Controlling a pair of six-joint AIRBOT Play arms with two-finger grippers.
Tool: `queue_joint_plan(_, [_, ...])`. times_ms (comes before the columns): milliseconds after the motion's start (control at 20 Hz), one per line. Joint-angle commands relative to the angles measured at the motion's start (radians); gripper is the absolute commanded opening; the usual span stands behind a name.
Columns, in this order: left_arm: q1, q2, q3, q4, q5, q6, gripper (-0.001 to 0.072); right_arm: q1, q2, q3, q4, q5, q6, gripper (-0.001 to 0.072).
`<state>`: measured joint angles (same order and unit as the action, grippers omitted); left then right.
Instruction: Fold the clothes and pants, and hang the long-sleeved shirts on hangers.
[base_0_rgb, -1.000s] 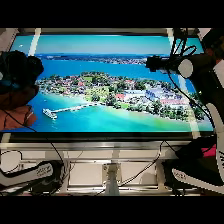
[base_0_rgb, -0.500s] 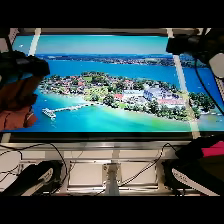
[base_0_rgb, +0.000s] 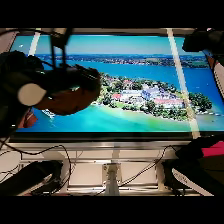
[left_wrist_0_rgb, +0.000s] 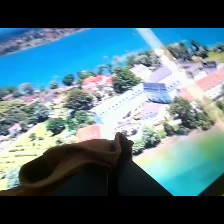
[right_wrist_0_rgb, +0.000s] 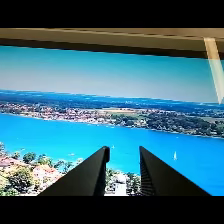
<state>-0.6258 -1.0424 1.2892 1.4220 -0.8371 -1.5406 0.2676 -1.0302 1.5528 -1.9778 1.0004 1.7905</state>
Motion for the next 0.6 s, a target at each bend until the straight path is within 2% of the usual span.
queue_joint_plan(0, [-0.145, -0.115, 0.000, -0.086, 0.066, 0.000, 0.0017, -0.031, 0.003, 0.001, -0.019, 0.011, -0.039, 0.0220])
queue_joint_plan(300, [-0.318, -0.294, 0.000, -0.219, 0.097, 0.002, 0.0018, -0.146, 0.002, 0.001, -0.013, 0.052, -0.039, 0.0220])
queue_joint_plan(350, [-0.335, -0.314, 0.000, -0.219, 0.096, 0.037, 0.0090, -0.159, 0.002, 0.001, -0.011, 0.060, -0.039, 0.0220])
queue_joint_plan(400, [-0.347, -0.325, 0.000, -0.219, 0.093, 0.111, 0.0444, -0.169, 0.002, 0.001, -0.008, 0.067, -0.039, 0.0220])
queue_joint_plan(450, [-0.350, -0.328, 0.001, -0.219, 0.093, 0.145, 0.0720, -0.177, 0.002, 0.001, -0.008, 0.074, -0.039, 0.0220])
queue_joint_plan(550, [-0.325, -0.309, 0.001, -0.190, 0.091, 0.160, 0.0709, -0.176, 0.000, 0.001, -0.009, 0.085, -0.039, 0.0220])
